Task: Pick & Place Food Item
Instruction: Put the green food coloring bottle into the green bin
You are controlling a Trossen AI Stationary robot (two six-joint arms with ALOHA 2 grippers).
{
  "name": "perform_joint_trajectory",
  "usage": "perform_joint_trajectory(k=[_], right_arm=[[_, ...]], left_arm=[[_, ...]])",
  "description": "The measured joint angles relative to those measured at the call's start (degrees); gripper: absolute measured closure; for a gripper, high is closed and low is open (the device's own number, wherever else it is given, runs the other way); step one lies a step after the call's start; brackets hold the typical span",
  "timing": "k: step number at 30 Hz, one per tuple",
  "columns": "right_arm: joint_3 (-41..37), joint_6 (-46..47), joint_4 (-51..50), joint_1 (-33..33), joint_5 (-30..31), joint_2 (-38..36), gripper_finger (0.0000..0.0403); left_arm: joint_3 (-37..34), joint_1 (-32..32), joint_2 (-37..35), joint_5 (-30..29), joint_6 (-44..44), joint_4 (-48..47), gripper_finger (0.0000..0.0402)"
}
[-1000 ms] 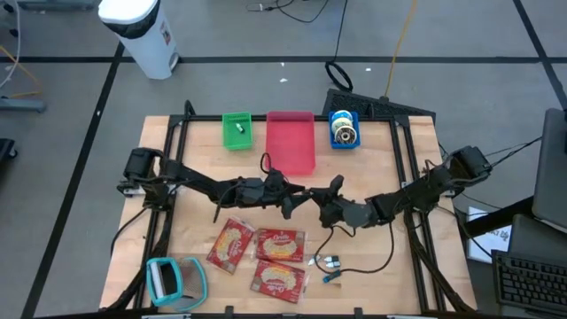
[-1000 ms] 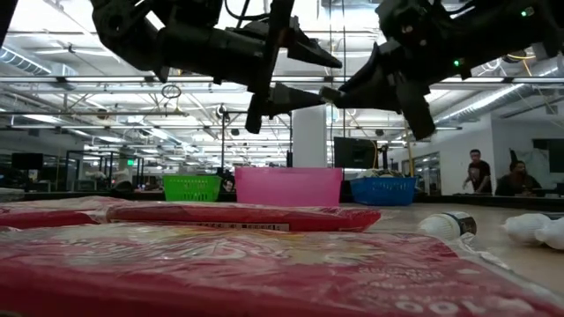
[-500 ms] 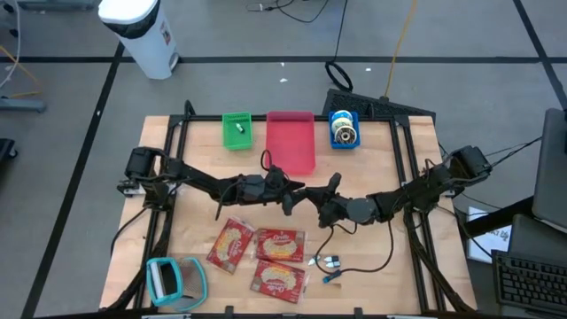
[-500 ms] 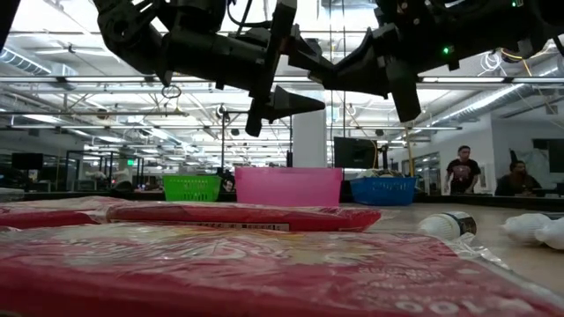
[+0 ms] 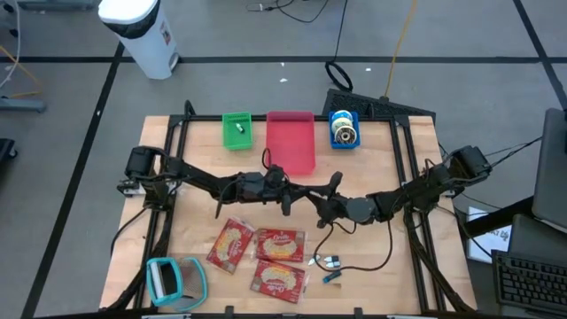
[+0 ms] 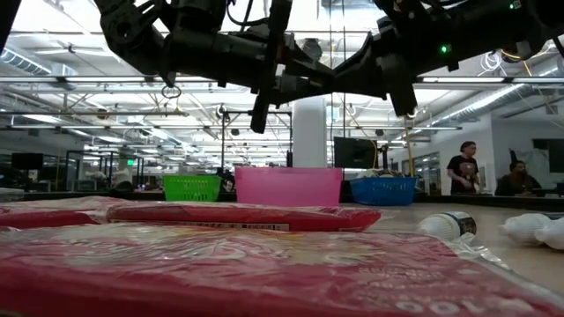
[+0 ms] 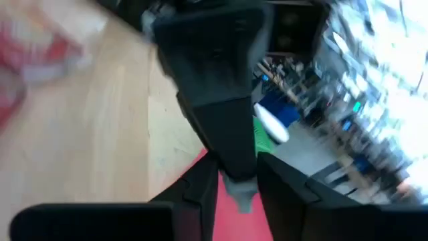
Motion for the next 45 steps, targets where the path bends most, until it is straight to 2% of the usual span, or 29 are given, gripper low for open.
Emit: perform_joint_trajectory(k=[4, 7, 9, 12, 16, 19, 28, 36, 40, 45], right_arm=[[0.10, 13.02, 0.85, 0.92, 2.32, -0.15, 0.0279], [0.12, 16.56, 0.00, 2.54, 1.93, -0.13, 0.0256], [0.04, 17.70, -1.48, 3.98, 0.87, -0.06, 0.0243], [0.04, 18.20, -3.50, 5.49, 2.37, -1.78, 0.0229], [0.00, 18.24, -7.58, 6.97, 4.63, -4.79, 0.0223], [-0.80, 18.25, -9.22, 6.83, 5.65, -8.15, 0.0224], [-10.72, 21.92, -7.16, 3.71, 5.46, -17.16, 0.0238], [-18.81, 22.11, 0.82, -0.73, 5.41, -21.58, 0.0241], [-21.43, 22.09, 3.86, -3.32, 5.12, -22.35, 0.0243], [-21.86, 20.72, 6.66, -6.02, 0.64, -22.59, 0.0244]], left_arm=[[-0.10, 1.33, -2.77, 0.36, 3.92, -1.66, 0.0343], [-0.09, 3.57, -7.13, -1.92, 6.04, -6.29, 0.0343], [-0.03, 5.25, -11.32, -5.57, 7.19, -12.28, 0.0341], [-0.01, 6.87, -17.23, -10.27, 10.00, -24.06, 0.0329], [-0.02, 9.82, -23.94, -20.08, 12.92, -37.65, 0.0336], [-2.03, 12.34, -25.92, -24.38, 11.90, -42.93, 0.0342], [-13.65, 23.05, -24.18, -27.03, 1.56, -41.06, 0.0342], [-17.21, 28.81, -23.64, -27.27, -1.85, -39.48, 0.0342], [-17.30, 31.22, -23.62, -23.56, -2.05, -38.76, 0.0342], [-17.30, 33.33, -21.05, -18.14, -2.20, -35.05, 0.0332]])
